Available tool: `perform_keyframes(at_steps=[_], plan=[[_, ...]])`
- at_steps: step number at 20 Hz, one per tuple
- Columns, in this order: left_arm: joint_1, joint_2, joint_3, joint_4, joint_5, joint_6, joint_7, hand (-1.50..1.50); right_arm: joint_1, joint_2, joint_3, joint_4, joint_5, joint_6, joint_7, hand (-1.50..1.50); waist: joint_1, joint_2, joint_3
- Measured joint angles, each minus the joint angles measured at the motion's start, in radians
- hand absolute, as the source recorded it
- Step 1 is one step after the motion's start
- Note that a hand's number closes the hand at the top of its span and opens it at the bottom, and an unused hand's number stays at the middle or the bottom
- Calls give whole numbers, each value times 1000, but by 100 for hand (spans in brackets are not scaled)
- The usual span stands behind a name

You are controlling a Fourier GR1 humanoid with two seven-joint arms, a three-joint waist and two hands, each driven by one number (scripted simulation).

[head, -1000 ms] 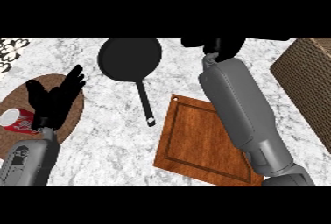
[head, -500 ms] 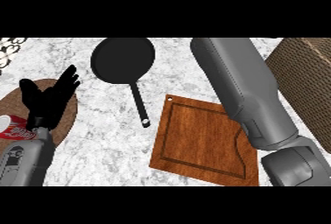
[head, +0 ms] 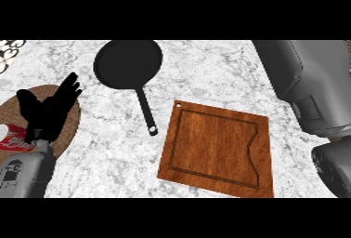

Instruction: Pick the bell pepper from the cutting board and place it in the basket

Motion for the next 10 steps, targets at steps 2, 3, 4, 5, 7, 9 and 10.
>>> perform_keyframes(at_steps=[2,3,4,5,7,9,10], plan=[[0,-2,0,-5,3,0,5,0,-5,-36,-10,34,26,5,7,150,-1,0,0],[-3,1,6,-3,9,-4,8,0,-4,-53,-13,48,37,6,7,150,-4,-1,0],[4,3,6,-8,8,-6,6,0,-4,-72,-17,60,47,9,9,150,-5,-1,0],[0,7,10,1,9,-9,5,0,-7,-83,-18,73,62,13,15,150,-7,-1,1],[8,7,8,-11,9,-11,6,0,-7,-115,-27,95,79,19,22,150,-6,-2,1],[15,12,15,-18,12,-11,11,0,8,-133,-40,101,85,15,21,150,-11,-4,1],[18,11,15,-21,12,-10,12,0,16,-139,-44,105,91,14,22,150,-13,-5,1]])
